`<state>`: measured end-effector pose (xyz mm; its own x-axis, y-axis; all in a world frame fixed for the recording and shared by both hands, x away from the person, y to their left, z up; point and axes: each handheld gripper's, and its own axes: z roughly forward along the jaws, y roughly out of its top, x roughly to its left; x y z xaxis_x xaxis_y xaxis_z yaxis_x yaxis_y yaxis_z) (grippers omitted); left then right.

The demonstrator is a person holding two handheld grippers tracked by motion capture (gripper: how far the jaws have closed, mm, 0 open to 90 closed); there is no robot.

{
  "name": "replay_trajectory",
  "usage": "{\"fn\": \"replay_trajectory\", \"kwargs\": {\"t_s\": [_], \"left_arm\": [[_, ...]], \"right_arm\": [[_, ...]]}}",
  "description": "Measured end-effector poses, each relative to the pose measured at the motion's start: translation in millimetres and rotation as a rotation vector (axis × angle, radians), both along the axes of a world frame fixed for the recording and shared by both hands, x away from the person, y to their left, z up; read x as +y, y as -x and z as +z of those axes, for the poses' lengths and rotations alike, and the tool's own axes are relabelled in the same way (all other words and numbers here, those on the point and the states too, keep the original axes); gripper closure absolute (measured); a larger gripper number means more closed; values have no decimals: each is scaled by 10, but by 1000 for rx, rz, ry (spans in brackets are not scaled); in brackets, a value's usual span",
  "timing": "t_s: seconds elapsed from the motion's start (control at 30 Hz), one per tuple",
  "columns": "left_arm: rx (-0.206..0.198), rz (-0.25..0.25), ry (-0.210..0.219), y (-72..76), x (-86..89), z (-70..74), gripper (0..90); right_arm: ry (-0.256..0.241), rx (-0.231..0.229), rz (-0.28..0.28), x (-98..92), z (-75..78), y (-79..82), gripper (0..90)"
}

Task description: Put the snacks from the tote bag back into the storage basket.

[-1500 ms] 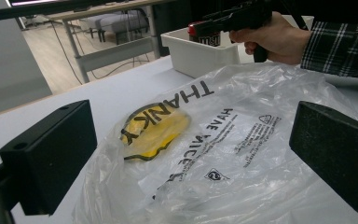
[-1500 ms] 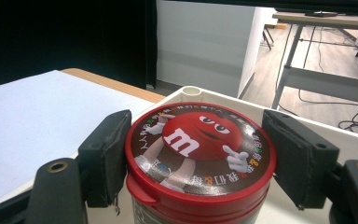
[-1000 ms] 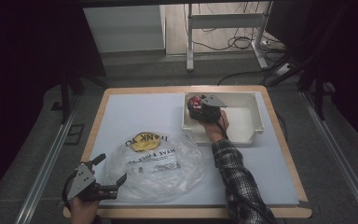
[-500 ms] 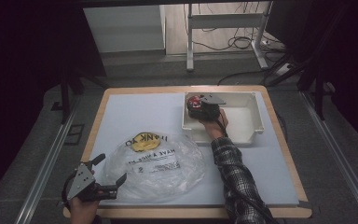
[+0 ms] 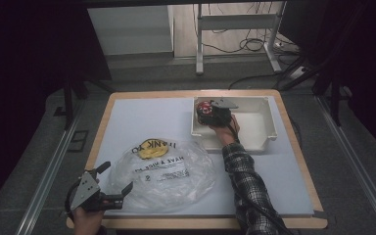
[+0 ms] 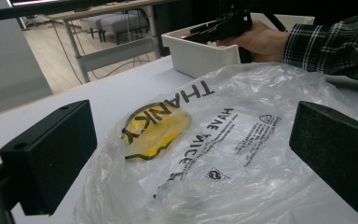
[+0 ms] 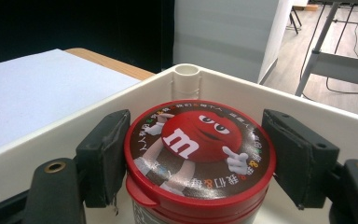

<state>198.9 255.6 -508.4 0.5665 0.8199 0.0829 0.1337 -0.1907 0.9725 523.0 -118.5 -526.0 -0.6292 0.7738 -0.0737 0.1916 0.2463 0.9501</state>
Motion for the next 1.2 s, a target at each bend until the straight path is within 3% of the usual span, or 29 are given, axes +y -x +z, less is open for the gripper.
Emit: {"fn": "replay_trajectory", "kwargs": {"t_s": [0.17,0.57,1.2], "left_arm": [[0,0,0,1,0,0,6],[0,1,1,3,-1,0,6],[-3,1,5,4,-2,1,5]], "right_arm": [[16,9,-9,19,-7,3,216],[-3,15,-7,16,12,8,210],[-14,-47,-21,-10,80,99,185]]}}
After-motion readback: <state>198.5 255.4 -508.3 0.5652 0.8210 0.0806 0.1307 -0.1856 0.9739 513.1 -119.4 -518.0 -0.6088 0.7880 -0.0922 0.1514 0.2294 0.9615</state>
